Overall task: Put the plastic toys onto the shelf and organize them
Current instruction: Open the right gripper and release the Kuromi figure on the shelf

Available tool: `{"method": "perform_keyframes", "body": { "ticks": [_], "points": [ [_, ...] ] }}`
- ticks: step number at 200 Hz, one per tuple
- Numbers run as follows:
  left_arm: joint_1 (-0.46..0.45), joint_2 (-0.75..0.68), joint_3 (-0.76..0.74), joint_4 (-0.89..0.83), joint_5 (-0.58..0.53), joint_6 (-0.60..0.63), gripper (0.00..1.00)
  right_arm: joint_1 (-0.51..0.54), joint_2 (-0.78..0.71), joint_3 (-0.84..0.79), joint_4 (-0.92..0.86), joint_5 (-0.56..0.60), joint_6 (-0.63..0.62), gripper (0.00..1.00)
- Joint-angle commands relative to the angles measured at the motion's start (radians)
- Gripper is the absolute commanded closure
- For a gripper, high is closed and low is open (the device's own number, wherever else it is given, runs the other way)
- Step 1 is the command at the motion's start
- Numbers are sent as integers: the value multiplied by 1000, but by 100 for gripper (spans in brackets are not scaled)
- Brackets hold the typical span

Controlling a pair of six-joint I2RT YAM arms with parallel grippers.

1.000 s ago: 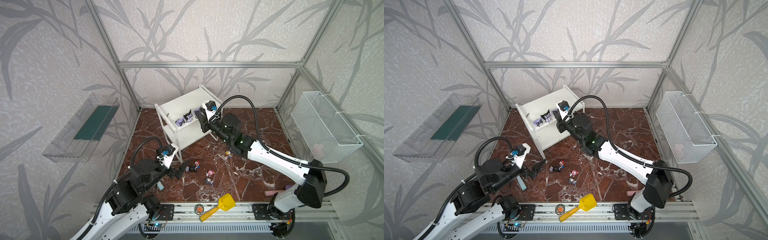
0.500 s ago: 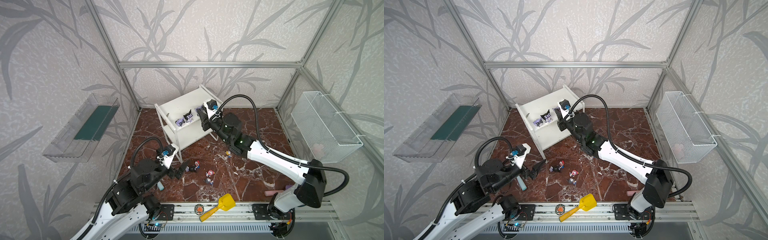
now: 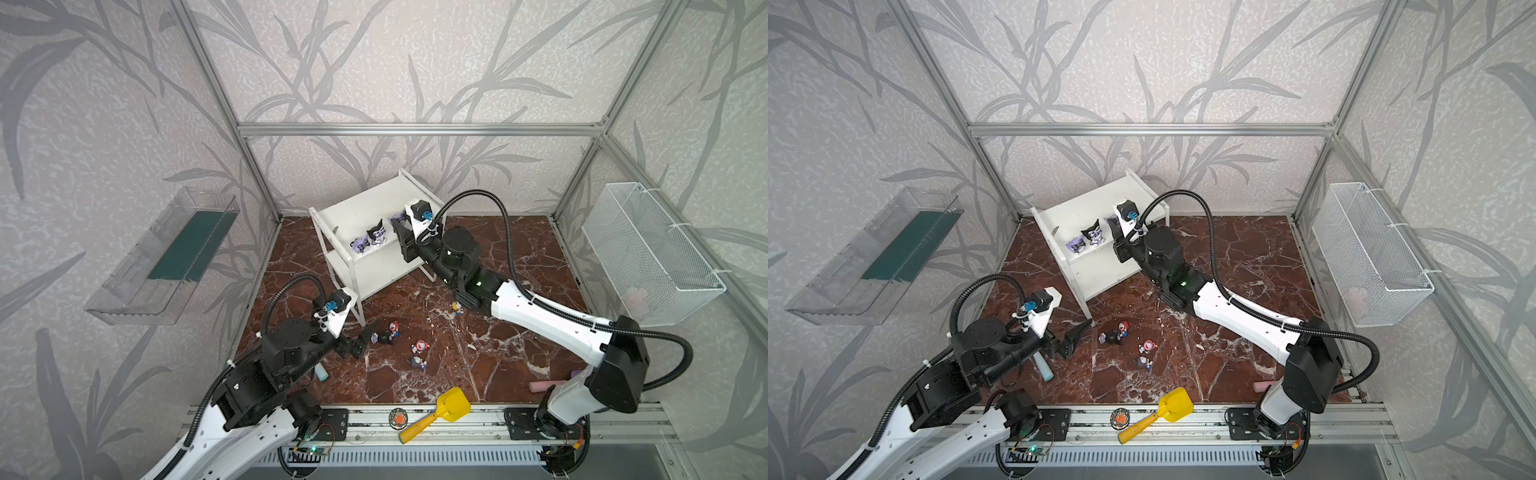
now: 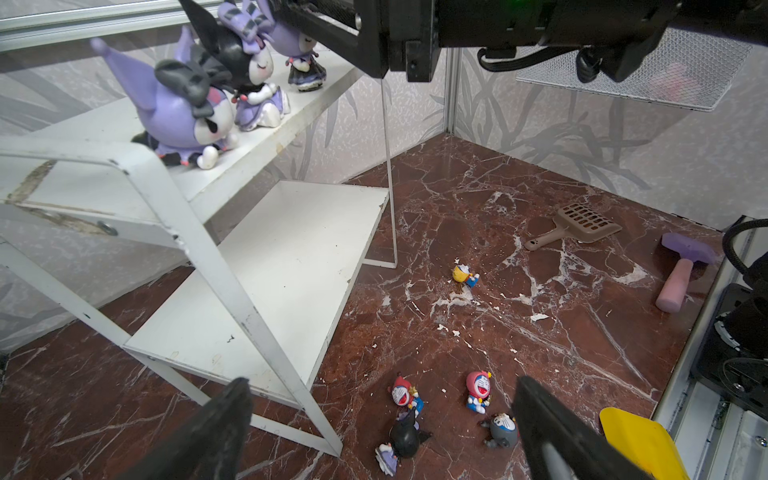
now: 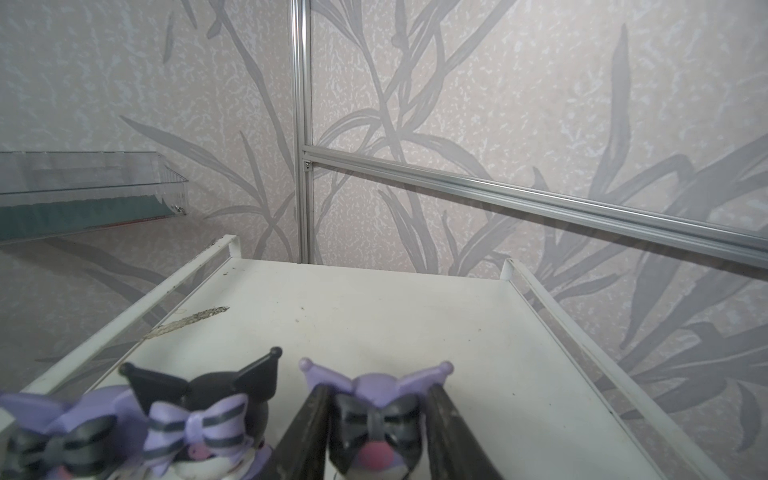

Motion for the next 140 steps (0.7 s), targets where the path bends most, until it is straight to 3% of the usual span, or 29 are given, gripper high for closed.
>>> {"method": "perform_keyframes", "body": {
  "ticks": [1, 46, 70, 110, 125, 140],
  "points": [
    [4, -7, -10, -1, 5, 7, 1, 0, -3, -7, 46, 20, 7, 51],
    [6, -3, -10, 1, 3, 8, 1, -1, -27, -10, 37, 21, -1, 40],
    [8, 1, -10, 7, 3, 8, 1, 0, -89, -34, 11, 36, -8, 30],
    [14, 19, -7, 9, 11, 6, 1, -1, -294, -163, -139, 69, 6, 21],
    [16, 28, -7, 6, 14, 6, 0, 0, -404, -246, -220, 100, 31, 9],
    [19, 34, -9, 4, 9, 6, 1, 0, -489, -307, -339, 114, 47, 8]
  ]
}}
